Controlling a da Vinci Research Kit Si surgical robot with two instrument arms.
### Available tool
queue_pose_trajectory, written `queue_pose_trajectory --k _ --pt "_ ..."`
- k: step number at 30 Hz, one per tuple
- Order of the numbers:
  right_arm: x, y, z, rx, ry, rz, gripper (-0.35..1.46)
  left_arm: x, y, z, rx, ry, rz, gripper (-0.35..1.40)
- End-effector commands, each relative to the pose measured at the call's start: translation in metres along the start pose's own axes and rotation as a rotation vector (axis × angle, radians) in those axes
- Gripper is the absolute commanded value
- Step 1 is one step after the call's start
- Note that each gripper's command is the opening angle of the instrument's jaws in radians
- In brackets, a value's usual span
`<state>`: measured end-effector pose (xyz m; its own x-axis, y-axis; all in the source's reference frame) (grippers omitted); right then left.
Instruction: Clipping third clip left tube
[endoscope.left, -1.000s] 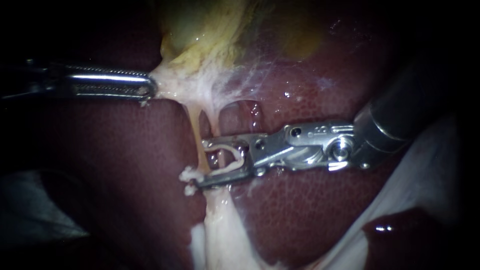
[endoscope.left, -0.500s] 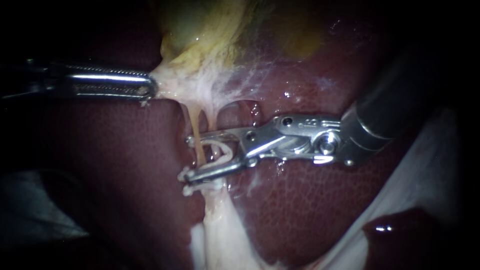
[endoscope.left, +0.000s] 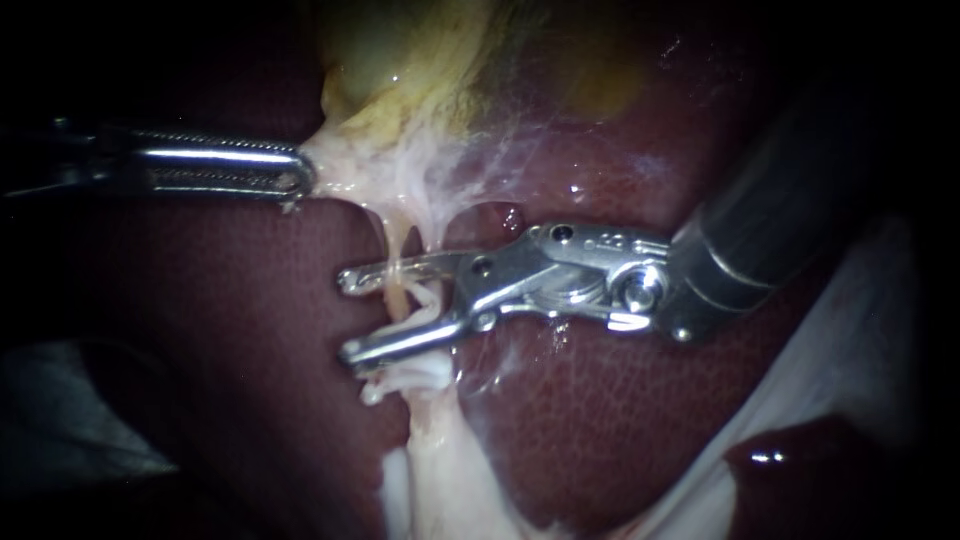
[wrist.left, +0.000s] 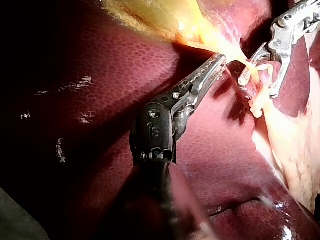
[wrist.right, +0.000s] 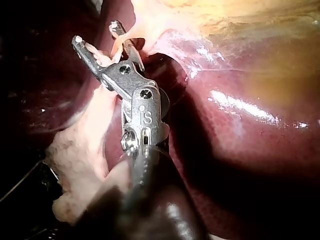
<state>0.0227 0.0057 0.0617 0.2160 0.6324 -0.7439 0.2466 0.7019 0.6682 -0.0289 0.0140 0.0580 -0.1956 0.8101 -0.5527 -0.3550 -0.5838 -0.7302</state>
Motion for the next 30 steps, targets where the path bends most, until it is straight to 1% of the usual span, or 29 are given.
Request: queue_pose_trajectory --k 1,3,7,13,15,18,20,28,30 --pt "0.0004 -0.0001 -0.0001 -0.004 0.001 0.002 0.40 0.0000 0.0000 0.0000 0.000 0.000 0.000 -0.35" --pt "0.0009 -0.0002 -0.0004 -0.016 0.004 0.005 0.36 0.0000 0.0000 0.0000 0.000 0.000 0.000 -0.35" --pt "0.0008 -0.0001 -0.0007 -0.016 0.002 0.029 0.21 0.0000 0.0000 0.0001 0.001 0.000 0.000 -0.35" --pt "0.0004 0.0000 -0.0012 -0.015 0.001 0.041 -0.20 0.0000 0.0000 0.0001 0.001 0.000 0.000 -0.35" --pt "0.0004 -0.0001 -0.0013 -0.015 -0.001 0.064 -0.35 0.0000 0.0000 0.0001 0.001 0.000 0.000 -0.35" --pt "0.0003 -0.0001 -0.0014 -0.015 -0.005 0.123 -0.35 0.0000 0.0000 0.0001 0.001 0.000 0.000 -0.35" --pt "0.0003 -0.0001 -0.0014 -0.015 -0.006 0.140 -0.35 0.0000 0.0000 0.0001 0.001 0.000 0.000 -0.35" --pt "0.0001 0.0000 -0.0014 -0.015 -0.007 0.140 -0.35 0.0000 0.0000 0.0001 0.001 0.000 0.000 -0.35" --pt "0.0000 0.0001 -0.0014 -0.018 -0.007 0.151 -0.35 0.0000 -0.0001 0.0001 0.000 0.000 0.000 -0.35"
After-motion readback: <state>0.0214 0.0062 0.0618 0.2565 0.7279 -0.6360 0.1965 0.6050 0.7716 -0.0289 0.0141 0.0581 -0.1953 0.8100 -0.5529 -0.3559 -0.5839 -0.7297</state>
